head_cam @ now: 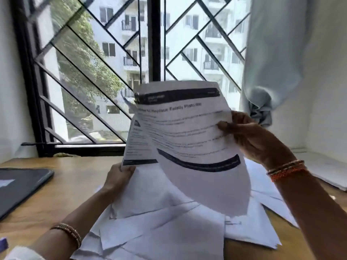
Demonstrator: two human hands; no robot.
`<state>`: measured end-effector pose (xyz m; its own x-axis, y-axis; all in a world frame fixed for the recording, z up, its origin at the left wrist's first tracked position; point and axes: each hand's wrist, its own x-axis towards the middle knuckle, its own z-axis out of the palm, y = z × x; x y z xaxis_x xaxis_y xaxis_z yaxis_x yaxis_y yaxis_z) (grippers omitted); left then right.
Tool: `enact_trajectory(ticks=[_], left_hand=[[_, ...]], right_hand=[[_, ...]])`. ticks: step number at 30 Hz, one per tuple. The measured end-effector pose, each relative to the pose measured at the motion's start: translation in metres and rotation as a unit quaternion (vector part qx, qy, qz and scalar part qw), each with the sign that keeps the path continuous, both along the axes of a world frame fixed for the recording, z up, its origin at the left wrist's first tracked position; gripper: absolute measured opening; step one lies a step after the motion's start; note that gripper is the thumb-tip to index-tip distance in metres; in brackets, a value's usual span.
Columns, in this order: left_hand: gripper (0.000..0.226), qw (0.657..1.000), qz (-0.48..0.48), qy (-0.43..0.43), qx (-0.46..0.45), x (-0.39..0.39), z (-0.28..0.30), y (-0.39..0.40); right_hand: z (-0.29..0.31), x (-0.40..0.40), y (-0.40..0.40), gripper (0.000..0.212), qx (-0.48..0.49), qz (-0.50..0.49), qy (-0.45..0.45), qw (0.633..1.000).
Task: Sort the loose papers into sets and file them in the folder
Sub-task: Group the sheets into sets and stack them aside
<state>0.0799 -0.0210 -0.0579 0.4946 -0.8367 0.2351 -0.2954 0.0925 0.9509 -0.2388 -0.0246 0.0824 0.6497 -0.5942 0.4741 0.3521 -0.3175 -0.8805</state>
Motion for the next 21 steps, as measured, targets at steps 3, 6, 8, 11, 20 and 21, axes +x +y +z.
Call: enact_trajectory(ticks=[3,6,8,11,20,21], left_hand=[[0.026,1.0,-0.002,0.017,-0.026,0.011,-0.01,-0.008],[0.033,0.997,-0.025,0.056,-0.052,0.008,-0.008,-0.004],[0.037,0.995,-0.045,0.066,-0.058,0.004,-0.003,-0.002],[0.024,0.994,-0.024,0.048,-0.091,0.002,0.001,-0.001],[0.029,0.993,0.028,0.039,-0.111,0.0,-0.004,-0.006],[0.03,0.992,0.022,0.039,-0.117,-0.001,-0.004,-0.006]], right_hand=[[-0.002,0.029,-0.033,0.018,-0.001,-0.106,-0.005,0.994],[-0.026,0.055,-0.065,0.016,-0.046,-0.268,0.056,0.961],[-0.045,0.066,-0.077,0.014,-0.038,-0.304,0.045,0.951],[-0.061,0.072,-0.089,0.013,0.033,-0.307,-0.005,0.951],[-0.071,0.064,-0.102,0.011,0.114,-0.273,-0.062,0.953],[-0.072,0.063,-0.102,0.013,0.122,-0.267,-0.066,0.954]])
